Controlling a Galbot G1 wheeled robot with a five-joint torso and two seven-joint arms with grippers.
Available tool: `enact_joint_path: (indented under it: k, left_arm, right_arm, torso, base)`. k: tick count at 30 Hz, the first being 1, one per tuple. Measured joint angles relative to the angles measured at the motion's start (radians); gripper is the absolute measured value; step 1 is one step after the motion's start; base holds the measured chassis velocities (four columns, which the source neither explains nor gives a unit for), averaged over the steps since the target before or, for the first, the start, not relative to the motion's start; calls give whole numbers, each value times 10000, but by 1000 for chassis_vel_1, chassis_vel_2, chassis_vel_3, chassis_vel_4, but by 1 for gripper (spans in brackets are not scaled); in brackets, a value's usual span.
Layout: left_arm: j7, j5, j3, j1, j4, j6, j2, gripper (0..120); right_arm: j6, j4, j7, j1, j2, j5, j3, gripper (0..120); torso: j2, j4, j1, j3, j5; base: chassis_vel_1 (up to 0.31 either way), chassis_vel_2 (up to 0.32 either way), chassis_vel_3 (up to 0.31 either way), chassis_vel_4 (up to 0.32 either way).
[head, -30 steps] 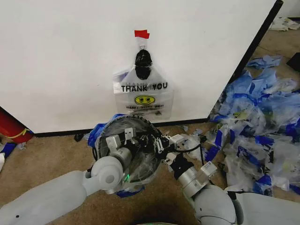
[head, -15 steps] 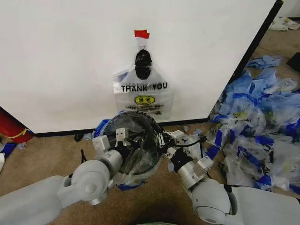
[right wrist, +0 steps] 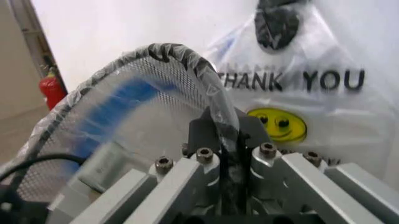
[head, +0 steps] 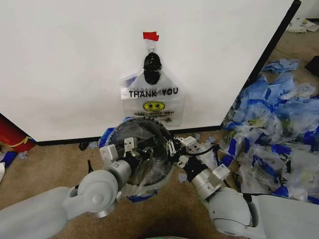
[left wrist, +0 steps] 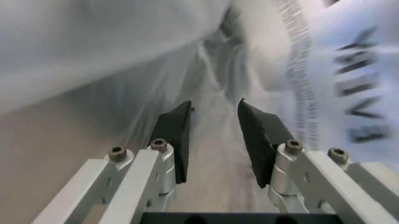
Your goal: Pick up the garbage bag from the wall and place it over the trash bin.
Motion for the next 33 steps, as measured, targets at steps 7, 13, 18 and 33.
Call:
enact_joint_path:
  k: [7, 13, 18, 33]
  left_arm:
    - [-123, 21, 308, -119, 500, -42, -620, 36]
    - [-145, 41, 520, -277, 831, -58, -1000, 35]
    - [-156, 140, 692, -427, 1192, -102, -1383, 35]
    - [-159, 324, 1052, -851, 1900, -221, -1986, 36]
  right_arm:
    - [-94, 80, -105, 282, -144, -136, -184, 0]
    - [-122, 49, -176, 293, -186, -349, -339, 0]
    - [-70, 51, -381, 297, -317, -561, -561, 0]
    - [174, 74, -636, -18, -650, -1045, -983, 0]
  torso:
    - [0, 0, 0, -1, 1]
    - [0, 0, 0, -1, 1]
    - [0, 1, 0, -1, 2]
    - [0, 1, 0, -1, 1]
  base:
    - [0, 0, 0, 0]
    - [0, 0, 0, 0]
    - [0, 0, 0, 0]
    - [0, 0, 0, 0]
